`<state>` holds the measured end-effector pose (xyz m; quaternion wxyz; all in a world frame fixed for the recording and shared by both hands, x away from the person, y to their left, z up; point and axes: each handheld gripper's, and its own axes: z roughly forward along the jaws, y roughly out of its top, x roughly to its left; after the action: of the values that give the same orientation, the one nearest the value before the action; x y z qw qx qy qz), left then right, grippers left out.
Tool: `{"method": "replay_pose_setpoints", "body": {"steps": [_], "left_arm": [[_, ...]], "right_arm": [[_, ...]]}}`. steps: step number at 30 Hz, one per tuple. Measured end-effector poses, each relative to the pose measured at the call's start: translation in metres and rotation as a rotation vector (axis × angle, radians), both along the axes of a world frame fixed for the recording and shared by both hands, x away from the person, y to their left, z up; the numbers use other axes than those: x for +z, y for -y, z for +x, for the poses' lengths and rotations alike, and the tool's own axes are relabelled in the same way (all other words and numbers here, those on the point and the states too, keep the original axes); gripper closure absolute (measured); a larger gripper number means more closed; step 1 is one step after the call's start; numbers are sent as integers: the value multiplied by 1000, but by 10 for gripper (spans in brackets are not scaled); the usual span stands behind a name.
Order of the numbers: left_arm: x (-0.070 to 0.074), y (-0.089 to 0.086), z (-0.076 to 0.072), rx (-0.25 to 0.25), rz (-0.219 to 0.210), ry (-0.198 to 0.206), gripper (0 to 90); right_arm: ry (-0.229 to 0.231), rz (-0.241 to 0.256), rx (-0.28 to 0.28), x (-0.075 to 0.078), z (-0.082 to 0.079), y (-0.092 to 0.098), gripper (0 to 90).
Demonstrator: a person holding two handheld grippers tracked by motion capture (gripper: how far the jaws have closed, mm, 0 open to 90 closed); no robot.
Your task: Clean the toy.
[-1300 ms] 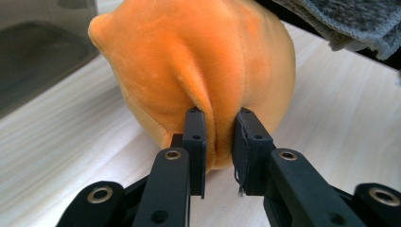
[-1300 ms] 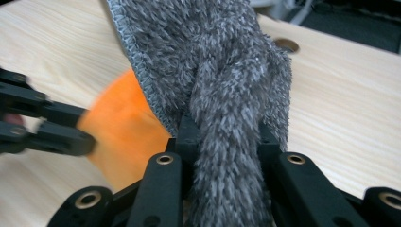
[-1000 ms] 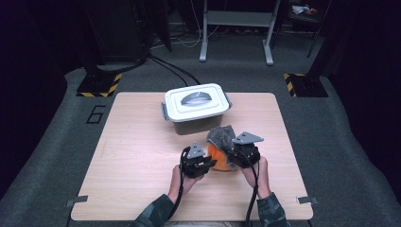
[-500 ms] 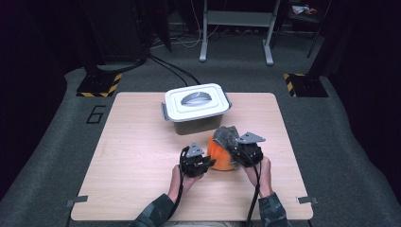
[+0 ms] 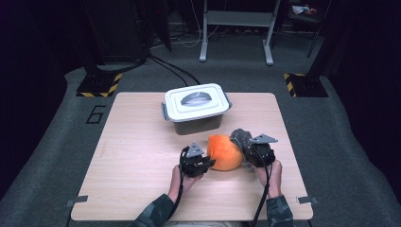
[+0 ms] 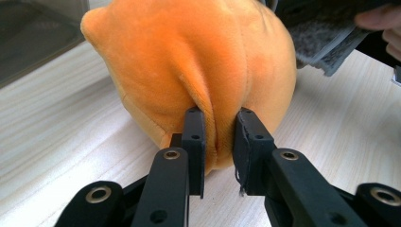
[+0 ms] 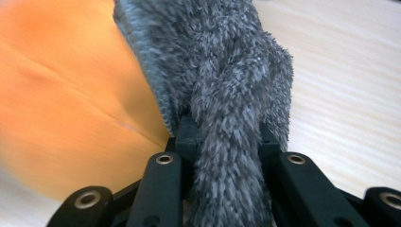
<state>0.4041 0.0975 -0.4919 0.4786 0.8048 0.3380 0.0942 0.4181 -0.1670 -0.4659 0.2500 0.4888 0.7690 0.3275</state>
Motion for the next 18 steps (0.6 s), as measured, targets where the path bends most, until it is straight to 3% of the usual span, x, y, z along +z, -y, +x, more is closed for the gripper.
{"method": "replay_pose_setpoints", "body": {"steps": [5, 14, 18], "left_arm": [[0, -2, 1, 2, -2, -13, 756], [-1, -2, 1, 5, -11, -13, 754], [-2, 0, 2, 1, -3, -24, 749]], "right_arm": [[-55, 2, -11, -19, 7, 6, 714], [-114, 33, -15, -35, 14, 10, 707], [-75, 34, -33, -24, 9, 14, 706]]}}
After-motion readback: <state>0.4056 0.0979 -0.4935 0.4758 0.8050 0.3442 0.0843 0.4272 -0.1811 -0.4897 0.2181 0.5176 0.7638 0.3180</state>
